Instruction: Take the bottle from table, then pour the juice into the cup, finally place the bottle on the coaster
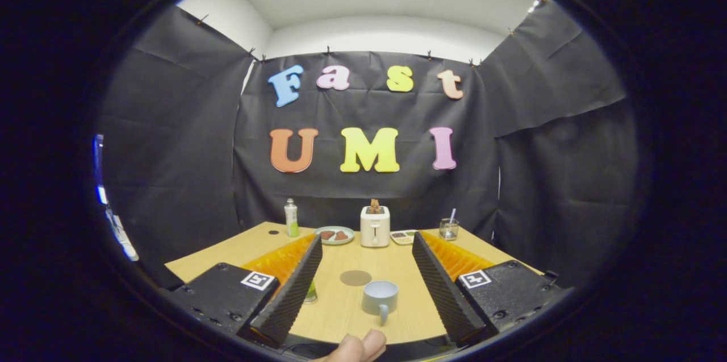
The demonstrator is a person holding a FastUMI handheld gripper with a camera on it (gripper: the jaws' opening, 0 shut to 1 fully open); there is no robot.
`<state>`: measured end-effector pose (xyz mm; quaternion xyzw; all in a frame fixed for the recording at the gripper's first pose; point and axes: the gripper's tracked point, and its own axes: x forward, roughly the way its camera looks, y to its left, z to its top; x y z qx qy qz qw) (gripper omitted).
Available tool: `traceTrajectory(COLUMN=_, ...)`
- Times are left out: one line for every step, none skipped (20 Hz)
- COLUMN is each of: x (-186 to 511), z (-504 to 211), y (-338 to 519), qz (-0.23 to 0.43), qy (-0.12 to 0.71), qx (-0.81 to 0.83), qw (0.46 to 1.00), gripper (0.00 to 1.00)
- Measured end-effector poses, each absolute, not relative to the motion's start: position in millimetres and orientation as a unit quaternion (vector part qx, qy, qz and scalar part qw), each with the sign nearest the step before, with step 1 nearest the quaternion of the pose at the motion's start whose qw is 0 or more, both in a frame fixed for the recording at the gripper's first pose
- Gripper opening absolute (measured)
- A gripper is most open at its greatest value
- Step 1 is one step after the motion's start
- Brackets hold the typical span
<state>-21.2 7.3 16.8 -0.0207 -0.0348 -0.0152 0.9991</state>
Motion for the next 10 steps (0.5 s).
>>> traceTrajectory(x=-20, z=17, y=9, qz=-0.016, qy=-0.030, qx=-0.017, qw=0.999, gripper=1.00)
traceTrajectory(x=-19, z=15, y=12, qz=-0.016, qy=-0.025, qx=-0.012, qw=0.999, gripper=1.00)
traceTrajectory(x=-16, z=12, y=18, qz=-0.012, qy=-0.019, qx=-0.011, qw=1.000, gripper=1.00)
traceTrajectory(x=-12, z=8, y=25, qz=-0.009, qy=-0.013, qx=-0.013, qw=1.000, gripper=1.00)
traceTrajectory(x=-9, z=6, y=30, qz=-0.009, qy=-0.007, qx=-0.017, qw=1.000, gripper=1.00)
traceTrajectory(x=-4, z=3, y=34, qz=-0.011, qy=-0.005, qx=-0.017, qw=1.000, gripper=1.00)
traceTrajectory(x=2, z=0, y=41, qz=-0.006, qy=-0.004, qx=-0.014, qw=1.000, gripper=1.00)
traceTrajectory(x=11, z=-5, y=54, qz=0.005, qy=-0.002, qx=-0.009, qw=1.000, gripper=1.00)
traceTrajectory(x=19, z=-11, y=65, qz=0.015, qy=0.004, qx=-0.004, qw=1.000, gripper=1.00)
traceTrajectory(x=27, z=-18, y=73, qz=0.021, qy=0.009, qx=-0.002, qw=1.000, gripper=1.00)
